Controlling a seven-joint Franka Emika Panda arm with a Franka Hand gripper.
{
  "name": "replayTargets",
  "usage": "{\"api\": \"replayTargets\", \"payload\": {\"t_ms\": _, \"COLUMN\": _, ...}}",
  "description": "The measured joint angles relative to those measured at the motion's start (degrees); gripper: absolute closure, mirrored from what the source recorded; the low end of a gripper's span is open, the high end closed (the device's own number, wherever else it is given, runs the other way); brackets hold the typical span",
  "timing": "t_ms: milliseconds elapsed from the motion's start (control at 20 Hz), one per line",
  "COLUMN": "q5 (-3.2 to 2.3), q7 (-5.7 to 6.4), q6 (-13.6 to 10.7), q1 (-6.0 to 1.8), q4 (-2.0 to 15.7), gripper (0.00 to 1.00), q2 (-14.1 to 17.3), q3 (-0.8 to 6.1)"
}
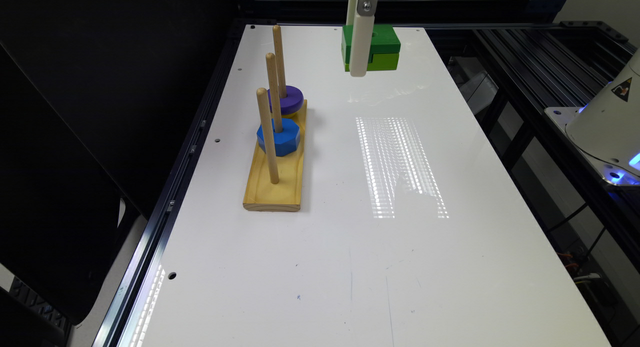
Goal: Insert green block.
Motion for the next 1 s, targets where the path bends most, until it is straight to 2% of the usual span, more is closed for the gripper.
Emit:
{"api": "replayTargets", "payload": {"t_ms": 250, "q5": -0.03, "q7": 0.00, "q6": 0.0, "q1": 0.00, "q4": 2.10, "gripper": 1.00, "q2": 2.1, "q3": 0.00}}
{"api": "replayTargets", "payload": {"t_ms": 450, "q5": -0.28, "q7": 0.00, "q6": 0.0, "q1": -0.02, "q4": 5.62, "gripper": 1.00, "q2": 5.1, "q3": -0.01}}
{"api": "replayTargets", "payload": {"t_ms": 700, "q5": -0.50, "q7": 0.00, "q6": -0.1, "q1": 0.00, "q4": 8.71, "gripper": 1.00, "q2": 7.8, "q3": 0.00}}
{"api": "replayTargets", "payload": {"t_ms": 900, "q5": -0.55, "q7": 0.00, "q6": -0.2, "q1": 0.04, "q4": 10.33, "gripper": 1.00, "q2": 9.1, "q3": 0.06}}
{"api": "replayTargets", "payload": {"t_ms": 1000, "q5": -0.63, "q7": 0.12, "q6": -0.1, "q1": 0.16, "q4": 12.77, "gripper": 1.00, "q2": 10.8, "q3": 0.25}}
